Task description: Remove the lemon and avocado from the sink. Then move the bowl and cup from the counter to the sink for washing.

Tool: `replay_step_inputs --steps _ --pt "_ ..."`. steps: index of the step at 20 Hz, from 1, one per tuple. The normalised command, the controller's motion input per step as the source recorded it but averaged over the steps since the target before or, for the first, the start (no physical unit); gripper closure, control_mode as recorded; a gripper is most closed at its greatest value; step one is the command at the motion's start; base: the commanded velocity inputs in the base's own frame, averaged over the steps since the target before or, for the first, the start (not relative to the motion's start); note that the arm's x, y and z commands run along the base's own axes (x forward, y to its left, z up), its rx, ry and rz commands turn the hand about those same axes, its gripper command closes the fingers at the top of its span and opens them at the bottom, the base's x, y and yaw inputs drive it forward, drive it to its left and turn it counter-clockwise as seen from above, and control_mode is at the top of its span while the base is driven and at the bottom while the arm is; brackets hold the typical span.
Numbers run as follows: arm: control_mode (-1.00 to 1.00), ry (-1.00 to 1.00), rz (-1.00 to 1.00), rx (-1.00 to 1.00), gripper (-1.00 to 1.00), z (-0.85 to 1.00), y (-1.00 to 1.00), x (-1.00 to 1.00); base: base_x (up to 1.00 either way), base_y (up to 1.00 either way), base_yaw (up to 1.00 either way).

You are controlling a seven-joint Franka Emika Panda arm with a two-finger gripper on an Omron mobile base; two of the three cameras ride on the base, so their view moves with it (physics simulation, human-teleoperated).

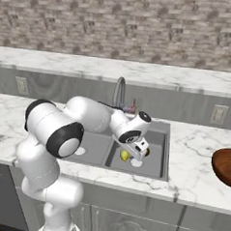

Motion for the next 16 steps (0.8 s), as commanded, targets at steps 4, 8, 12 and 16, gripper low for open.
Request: replay_step_inputs --steps 4,8,12,16 --pt "-1.00 0.00 0.00 0.00 -1.00 -0.13 0.00 0.10 0.00 0.00 0.00" --pt "-1.00 0.00 0.00 0.00 -1.00 -0.12 0.00 0.12 0.00 0.00 0.00" --pt "-1.00 0.00 0.00 0.01 -1.00 -0.11 0.00 0.11 0.00 0.00 0.00" --pt "-1.00 0.00 0.00 0.01 -1.00 -0.11 0.00 0.10 0.00 0.00 0.00"
